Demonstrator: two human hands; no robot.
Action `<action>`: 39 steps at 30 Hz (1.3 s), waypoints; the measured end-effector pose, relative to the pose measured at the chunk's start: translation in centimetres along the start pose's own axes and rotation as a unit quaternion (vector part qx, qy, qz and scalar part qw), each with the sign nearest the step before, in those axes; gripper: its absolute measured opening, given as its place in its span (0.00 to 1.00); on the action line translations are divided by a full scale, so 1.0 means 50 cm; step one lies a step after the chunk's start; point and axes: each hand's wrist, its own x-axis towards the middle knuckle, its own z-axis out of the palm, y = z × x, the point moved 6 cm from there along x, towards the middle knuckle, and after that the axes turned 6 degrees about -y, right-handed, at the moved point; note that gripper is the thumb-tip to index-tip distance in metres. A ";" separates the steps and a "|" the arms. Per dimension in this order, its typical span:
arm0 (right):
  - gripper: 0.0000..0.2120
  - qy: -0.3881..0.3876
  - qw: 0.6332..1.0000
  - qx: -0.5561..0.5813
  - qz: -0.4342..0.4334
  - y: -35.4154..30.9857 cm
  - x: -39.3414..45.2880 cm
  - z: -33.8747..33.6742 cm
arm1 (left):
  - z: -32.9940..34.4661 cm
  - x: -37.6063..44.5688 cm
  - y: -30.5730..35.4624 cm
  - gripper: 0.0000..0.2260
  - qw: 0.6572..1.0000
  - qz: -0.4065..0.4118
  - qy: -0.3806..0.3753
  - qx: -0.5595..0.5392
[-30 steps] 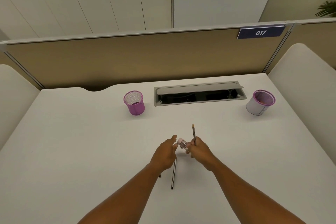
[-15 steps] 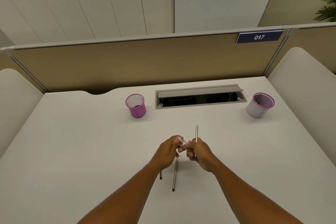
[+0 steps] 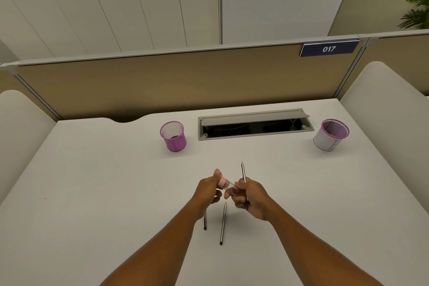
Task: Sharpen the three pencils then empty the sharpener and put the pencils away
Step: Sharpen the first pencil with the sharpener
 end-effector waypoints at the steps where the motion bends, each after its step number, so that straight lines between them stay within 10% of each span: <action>1: 0.11 0.004 1.000 0.009 0.000 0.000 0.002 0.002 | 0.004 -0.002 -0.003 0.26 0.999 -0.015 -0.022 -0.029; 9: 0.07 0.030 0.999 0.014 -0.022 -0.017 0.007 0.012 | 0.014 -0.002 0.014 0.23 0.994 0.025 -0.103 -0.032; 21: 0.15 0.111 0.950 -0.287 -0.041 -0.037 -0.006 -0.019 | -0.056 0.004 0.012 0.12 0.980 0.098 0.077 0.152; 39: 0.07 0.051 0.740 -0.646 -0.178 -0.069 -0.020 -0.001 | -0.073 -0.015 0.033 0.18 0.952 0.120 0.069 0.274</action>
